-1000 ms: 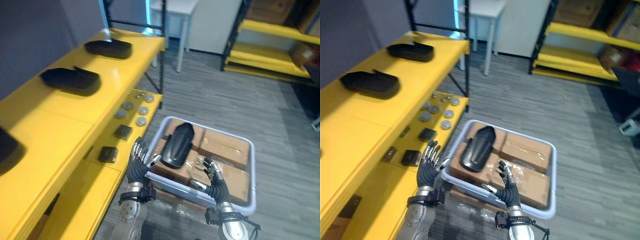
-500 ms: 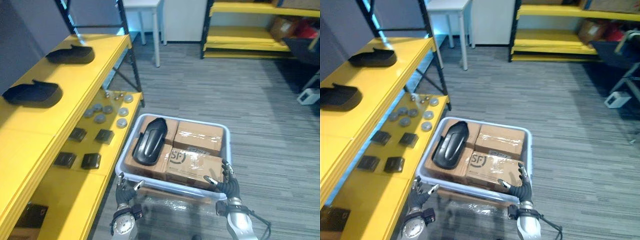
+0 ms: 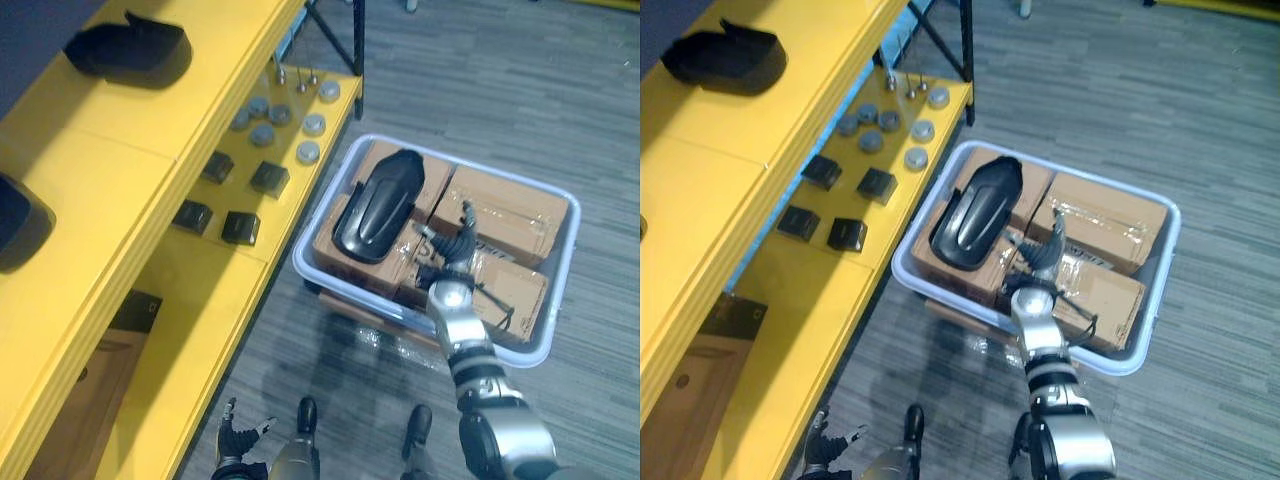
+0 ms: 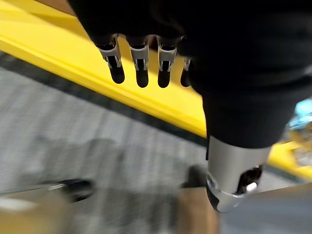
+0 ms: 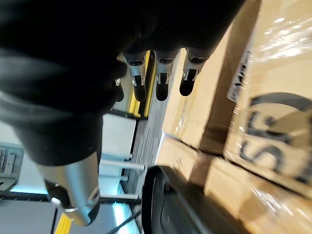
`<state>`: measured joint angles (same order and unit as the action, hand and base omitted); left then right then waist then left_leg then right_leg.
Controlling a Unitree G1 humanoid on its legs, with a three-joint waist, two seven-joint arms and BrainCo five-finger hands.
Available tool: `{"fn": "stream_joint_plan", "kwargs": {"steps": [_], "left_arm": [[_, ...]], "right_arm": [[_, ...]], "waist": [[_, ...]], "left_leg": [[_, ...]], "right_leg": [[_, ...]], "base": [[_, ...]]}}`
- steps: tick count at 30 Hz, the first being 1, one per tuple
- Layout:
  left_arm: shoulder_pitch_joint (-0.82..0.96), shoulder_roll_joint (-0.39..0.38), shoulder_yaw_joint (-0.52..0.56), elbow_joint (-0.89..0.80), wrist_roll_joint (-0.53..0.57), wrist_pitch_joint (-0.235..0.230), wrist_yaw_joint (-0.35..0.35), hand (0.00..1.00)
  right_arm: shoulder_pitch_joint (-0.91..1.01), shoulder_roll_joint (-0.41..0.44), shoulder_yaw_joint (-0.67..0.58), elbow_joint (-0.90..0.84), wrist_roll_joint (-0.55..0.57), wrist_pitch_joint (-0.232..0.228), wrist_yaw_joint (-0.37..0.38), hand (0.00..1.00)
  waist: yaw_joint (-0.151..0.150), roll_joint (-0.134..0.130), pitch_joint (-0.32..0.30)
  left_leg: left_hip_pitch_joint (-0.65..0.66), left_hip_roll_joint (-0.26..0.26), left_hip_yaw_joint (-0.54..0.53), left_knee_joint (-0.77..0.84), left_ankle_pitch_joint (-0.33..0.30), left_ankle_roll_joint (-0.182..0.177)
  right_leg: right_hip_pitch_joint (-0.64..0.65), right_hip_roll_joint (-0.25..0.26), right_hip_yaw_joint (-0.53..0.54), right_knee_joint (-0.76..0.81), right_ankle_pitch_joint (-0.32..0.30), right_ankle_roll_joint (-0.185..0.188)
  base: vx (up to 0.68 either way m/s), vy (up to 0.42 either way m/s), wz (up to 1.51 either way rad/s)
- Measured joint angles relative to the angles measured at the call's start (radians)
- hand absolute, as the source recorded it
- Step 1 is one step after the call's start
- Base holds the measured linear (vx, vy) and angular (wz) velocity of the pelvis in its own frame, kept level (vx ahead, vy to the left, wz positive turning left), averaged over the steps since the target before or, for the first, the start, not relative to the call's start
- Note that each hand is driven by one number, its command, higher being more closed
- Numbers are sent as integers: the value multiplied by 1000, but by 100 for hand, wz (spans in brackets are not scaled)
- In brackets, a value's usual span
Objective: Walk over and take plastic housings, then place them on the shelf
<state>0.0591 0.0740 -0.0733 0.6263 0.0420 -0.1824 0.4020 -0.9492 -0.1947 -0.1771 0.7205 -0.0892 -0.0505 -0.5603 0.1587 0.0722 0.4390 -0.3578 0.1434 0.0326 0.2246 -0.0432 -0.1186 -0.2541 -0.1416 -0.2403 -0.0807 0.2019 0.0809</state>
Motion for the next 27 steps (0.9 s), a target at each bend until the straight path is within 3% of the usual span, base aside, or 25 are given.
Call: {"fn": "stream_joint_plan", "kwargs": {"steps": [6,10,18,19,27], "left_arm": [[-80,14,-33,84,-30,-19,-17,0],[-138,20,-34,120,-67,-29,-17,0],[-208,36,-73,140,-101,-39,-41,0],[-213,39,-73,143,-109,-40,-43,0],[-225,43,-80,146,-139,-34,-63,0]], "right_arm": [[-153,-84,8,220,1,11,-7,0],[-248,-136,85,379,3,24,24,0],[-357,-235,181,523,5,40,82,0],[-363,-246,181,523,5,41,86,100],[-422,-326,196,604,6,96,110,100]], "waist": [[19,-3,10],[40,-14,29],[84,-13,44],[88,-13,44],[101,-12,45]], "left_leg": [[-79,1,-30,29,0,0],[-141,4,-62,61,-5,3],[-248,-3,-123,117,-16,1],[-260,-5,-130,122,-16,1],[-283,-6,-150,127,-14,1]], "right_leg": [[-50,4,-22,1,4,1],[-85,11,-27,2,7,4],[-132,15,-53,3,14,15],[-139,15,-58,3,14,16],[-147,18,-77,2,11,20]], "base": [[19,17,11],[46,22,9],[15,34,16],[-1,21,10],[2,5,5]]}}
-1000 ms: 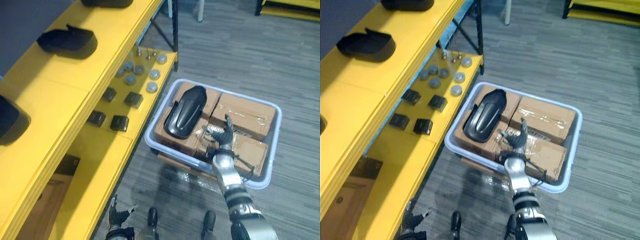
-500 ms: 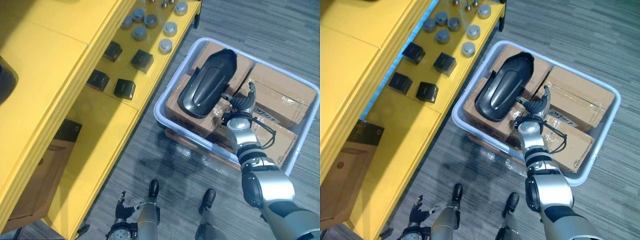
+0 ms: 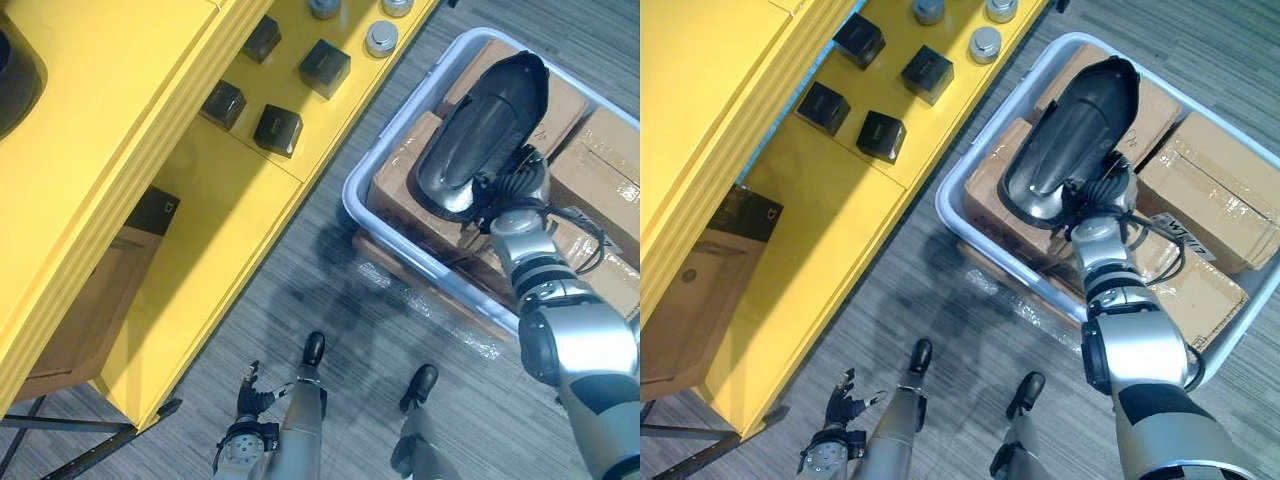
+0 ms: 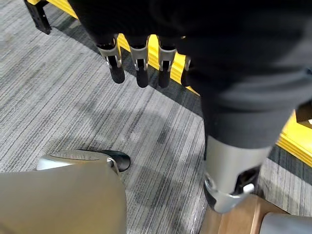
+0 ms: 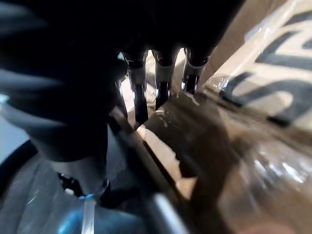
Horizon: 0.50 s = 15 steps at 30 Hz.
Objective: Walk over and take plastic housings, then place them on the shelf
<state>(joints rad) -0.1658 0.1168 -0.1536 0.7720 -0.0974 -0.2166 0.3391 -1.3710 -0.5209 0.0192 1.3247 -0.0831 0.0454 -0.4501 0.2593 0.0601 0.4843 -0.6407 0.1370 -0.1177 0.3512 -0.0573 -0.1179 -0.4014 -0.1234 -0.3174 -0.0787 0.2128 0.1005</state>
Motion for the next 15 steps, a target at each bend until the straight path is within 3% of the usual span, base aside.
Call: {"fn": "stream_joint_plan", "kwargs": {"steps": [10,15], "left_arm": [[27,-3,-13,-43,0,53,-26,0],[115,-6,-20,-236,-1,54,-44,0]], "right_arm": [[-54,-83,-34,102,14,88,73,100],[-37,-162,64,46,-135,91,87,100]], "waist": [[-5,5,4],[-44,5,5]], "left_leg": [[78,-12,-15,-54,18,3],[121,-21,-14,-67,25,5]], "right_leg": [[67,-9,-29,-4,-7,4],[106,-18,-44,-4,-6,4]], "base": [[38,7,9],[33,23,5]]}}
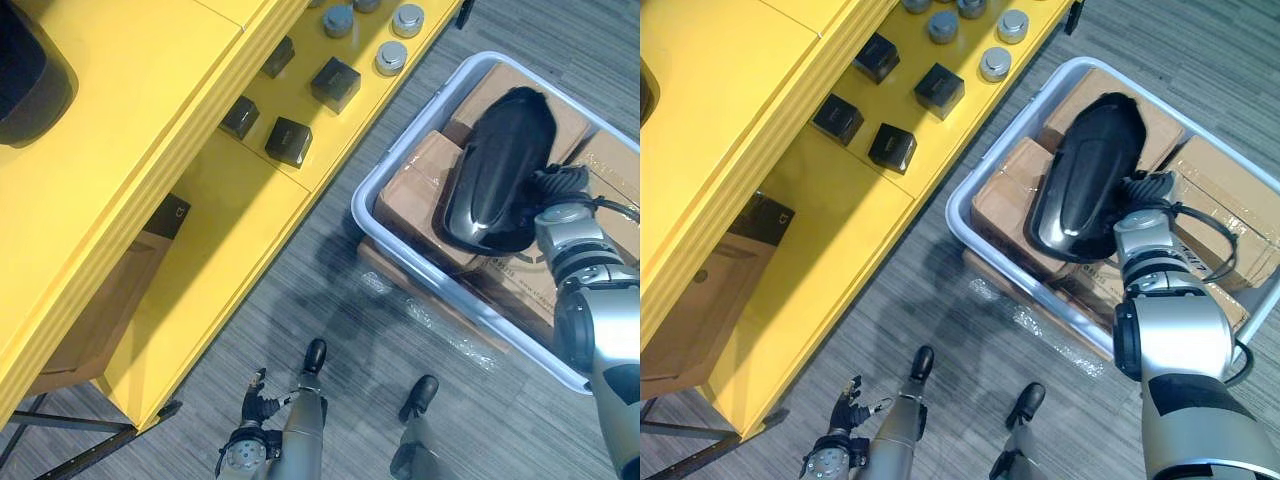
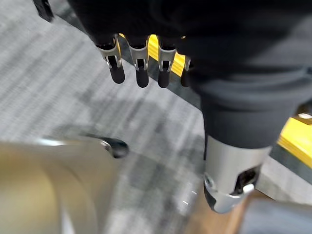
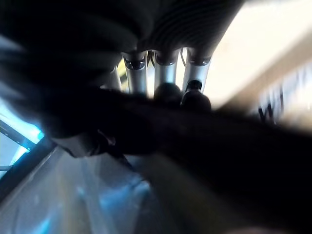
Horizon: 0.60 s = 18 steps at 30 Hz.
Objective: Walk over and take plastic housings, then place them on the shelf
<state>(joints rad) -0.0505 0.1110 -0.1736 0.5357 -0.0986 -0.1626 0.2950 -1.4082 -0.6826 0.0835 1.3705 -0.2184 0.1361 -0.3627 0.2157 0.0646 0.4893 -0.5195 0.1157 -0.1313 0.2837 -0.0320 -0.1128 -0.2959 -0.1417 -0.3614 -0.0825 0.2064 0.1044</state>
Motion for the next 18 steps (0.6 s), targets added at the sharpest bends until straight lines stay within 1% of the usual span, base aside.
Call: {"fn": "stream_joint_plan", "kwargs": {"steps": [1,2,3,4,6,7,8,9,12,14,16,17,18], "left_arm": [[14,0,0,-73,-4,-3,-3,0],[17,0,0,-112,-10,-4,-5,0],[16,0,0,-191,-21,-10,-10,0],[13,2,4,-265,-37,-19,-17,0],[-7,3,8,-343,-64,-32,-24,0],[-20,3,8,-356,-75,-34,-25,0],[-61,3,11,-372,-100,-35,-30,0],[-79,4,11,-373,-109,-35,-32,0],[-179,17,7,-371,-160,-35,-37,0],[-276,34,-12,-335,-233,-37,-41,0],[-446,67,-45,-230,-370,-43,-56,0],[-488,76,-56,-200,-401,-44,-62,0],[-559,87,-81,-142,-462,-46,-68,0]], "right_arm": [[13,-13,36,-49,-48,-4,0,100],[23,-23,55,-80,-72,-9,0,100],[36,-36,81,-128,-107,-26,-2,100],[40,-37,96,-165,-133,-39,-2,100],[70,-37,113,-227,-178,-50,-3,100],[82,-35,119,-242,-188,-53,-2,100],[125,-20,135,-287,-220,-57,-2,100],[137,-14,136,-302,-227,-59,0,100],[173,19,177,-353,-266,-61,10,100],[200,36,213,-423,-292,-62,15,100],[204,77,256,-498,-311,-66,22,100],[205,90,260,-516,-316,-67,22,100],[214,115,272,-559,-333,-68,21,100]], "waist": [[-15,0,0],[-19,0,0],[-25,0,-1],[-37,0,-1],[-49,0,-2],[-53,0,-3],[-68,-1,-6],[-70,-1,-7],[-91,-5,-14],[-102,-6,-22],[-134,-16,-29],[-142,-21,-32],[-154,-33,-40]], "left_leg": [[18,1,4,-5,0,0],[26,1,8,-6,0,0],[40,4,21,-11,0,0],[50,6,31,-15,0,1],[65,11,51,-22,1,1],[71,12,57,-25,1,1],[89,16,76,-36,4,1],[94,18,81,-38,4,1],[116,29,109,-51,6,-2],[134,36,128,-63,9,-4],[147,41,135,-85,23,-8],[151,42,137,-92,27,-9],[161,43,145,-108,34,-11]], "right_leg": [[12,-1,2,0,0,0],[16,-1,5,0,0,0],[21,-1,21,0,0,0],[22,-2,27,0,0,-1],[23,-1,49,0,1,-2],[24,-1,52,0,2,-3],[27,1,71,0,4,-5],[27,1,77,0,4,-6],[25,8,106,0,12,-16],[25,13,120,0,15,-20],[23,17,131,0,18,-24],[22,18,132,0,19,-25],[20,19,136,0,20,-27]], "base": [[38,17,-7],[17,11,-16],[-2,6,-23],[-10,3,-25],[-16,-1,-27],[-8,0,-35],[8,5,-27],[14,2,-29],[22,-1,-28],[13,-7,-25],[5,-12,-12],[1,-18,-10],[0,-13,-16]]}}
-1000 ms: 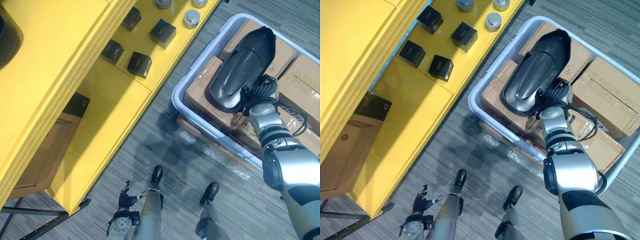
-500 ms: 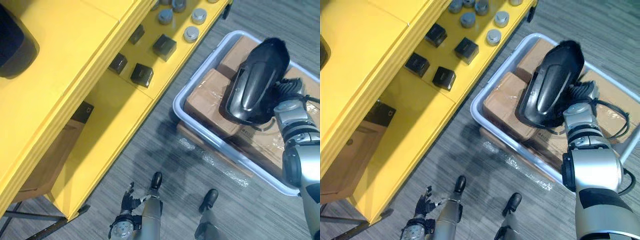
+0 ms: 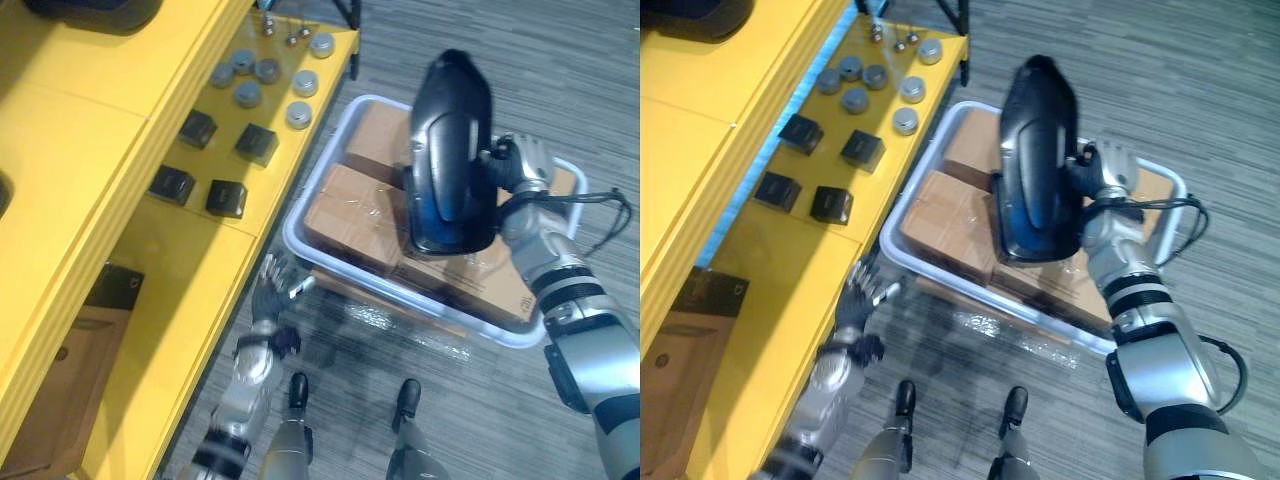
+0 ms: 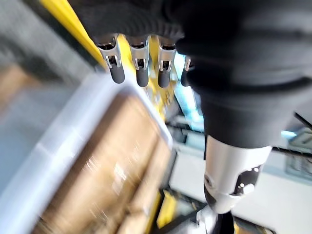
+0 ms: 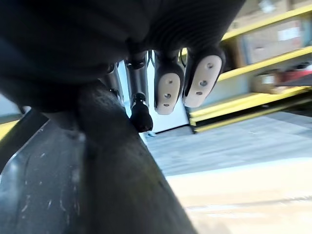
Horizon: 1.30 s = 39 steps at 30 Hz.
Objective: Walk over and take plastic housings, then place them on the shelf
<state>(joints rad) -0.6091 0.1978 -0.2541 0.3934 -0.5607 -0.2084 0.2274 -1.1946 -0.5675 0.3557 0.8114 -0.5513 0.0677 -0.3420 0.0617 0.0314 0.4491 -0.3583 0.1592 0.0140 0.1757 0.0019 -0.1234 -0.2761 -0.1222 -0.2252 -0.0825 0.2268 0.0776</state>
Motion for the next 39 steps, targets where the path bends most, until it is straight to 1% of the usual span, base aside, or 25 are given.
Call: {"fn": "stream_joint_plan", "kwargs": {"steps": [1,4,6,11,13,15,17,20,21,22,24,26,28,30,31,34,35,37,38,39], "left_arm": [[-53,0,-20,34,-60,0,-6,0],[-120,0,-52,64,-158,2,-24,0],[-127,0,-53,64,-203,4,-32,0],[-132,11,-90,90,-243,21,-31,0],[-133,7,-99,96,-248,25,-24,0],[-134,6,-119,96,-262,25,-13,0],[-134,6,-128,96,-266,26,-11,0],[-134,16,-158,92,-306,26,-13,0],[-130,23,-172,79,-330,26,-15,100],[-125,27,-180,67,-340,26,-18,100],[-100,66,-209,3,-363,25,-22,100],[-54,101,-241,-60,-364,24,-42,100],[-23,114,-252,-87,-364,25,-56,100],[58,141,-253,-188,-356,24,-60,100],[82,146,-252,-212,-355,21,-60,100],[291,149,-247,-377,-318,10,-60,100],[324,149,-243,-405,-317,9,-60,100],[432,143,-242,-478,-297,7,-64,100],[459,140,-242,-494,-287,9,-65,100],[510,132,-242,-518,-268,12,-67,100]], "right_arm": [[21,20,3,-53,-8,-3,-1,100],[67,81,3,-160,-8,-7,-13,100],[102,109,3,-216,-8,-9,-20,100],[218,161,4,-348,-9,-11,-34,100],[273,198,4,-395,-13,-10,-42,100],[310,218,4,-416,-13,-10,-55,100],[349,230,1,-435,-13,-10,-71,100],[386,238,7,-456,-12,-10,-81,100],[408,237,7,-474,-10,-9,-83,100],[419,236,7,-489,-8,-9,-85,100],[455,234,7,-542,-7,-8,-96,100],[505,226,12,-600,-6,-8,-96,100],[544,225,15,-640,-5,-8,-95,100],[611,222,24,-730,-4,-8,-95,100],[631,221,30,-759,-4,-8,-95,100],[814,221,58,-934,-4,-8,-88,100],[845,221,61,-964,-4,-8,-83,100],[949,224,80,-1051,9,-9,-80,100],[977,224,81,-1069,18,-10,-76,100],[1032,224,87,-1100,35,-14,-69,100]], "waist": [[-7,-12,-10],[-30,-32,-23],[-38,-37,-31],[-47,-48,-46],[-48,-55,-53],[-47,-56,-55],[-47,-57,-69],[-47,-59,-91],[-46,-59,-101],[-46,-60,-108],[-47,-64,-120],[-46,-67,-151],[-45,-67,-172],[-45,-69,-192],[-45,-69,-194],[-35,-73,-267],[-34,-73,-273],[-33,-72,-305],[-33,-71,-314],[-33,-69,-328]], "left_leg": [[4,2,9,-4,1,0],[11,2,19,-5,1,-1],[13,2,22,-7,1,-1],[15,1,24,-8,4,-3],[20,1,26,-13,9,-3],[33,0,27,-23,16,-3],[35,0,22,-32,21,-3],[43,0,22,-37,24,-4],[50,0,22,-41,24,-4],[52,0,22,-44,24,-4],[69,0,25,-59,28,-7],[76,0,28,-71,30,-7],[81,0,28,-76,30,-8],[103,0,30,-86,31,-8],[112,0,30,-90,31,-8],[148,-1,28,-117,29,-11],[157,-1,25,-120,28,-12],[171,-1,-7,-123,25,-16],[171,-2,-19,-122,25,-17],[171,-5,-49,-116,21,-22]], "right_leg": [[-3,1,12,0,1,-1],[-4,1,24,0,4,-4],[-4,1,26,0,4,-5],[-4,1,28,0,6,-7],[-4,1,30,0,8,-10],[5,1,30,0,8,-10],[6,1,27,0,8,-10],[13,1,27,-1,8,-10],[18,1,27,-1,8,-11],[18,1,27,-1,8,-11],[26,1,28,-2,7,-11],[27,1,27,-2,5,-11],[31,1,26,-3,3,-11],[47,1,25,-3,2,-10],[55,1,23,-3,0,-10],[82,0,14,-3,-26,-6],[91,0,10,-3,-31,-5],[126,-1,-29,-3,-49,-5],[137,-1,-41,-3,-54,-4],[162,-2,-77,-3,-68,-2]], "base": [[9,6,-17],[15,33,-10],[6,15,-4],[12,26,-1],[8,32,-2],[0,33,1],[-2,33,5],[6,43,1],[8,35,0],[17,43,-2],[31,40,-3],[47,42,-2],[62,42,1],[71,45,0],[61,46,2],[86,42,6],[113,36,17],[63,25,36],[42,22,61],[71,29,84]]}}
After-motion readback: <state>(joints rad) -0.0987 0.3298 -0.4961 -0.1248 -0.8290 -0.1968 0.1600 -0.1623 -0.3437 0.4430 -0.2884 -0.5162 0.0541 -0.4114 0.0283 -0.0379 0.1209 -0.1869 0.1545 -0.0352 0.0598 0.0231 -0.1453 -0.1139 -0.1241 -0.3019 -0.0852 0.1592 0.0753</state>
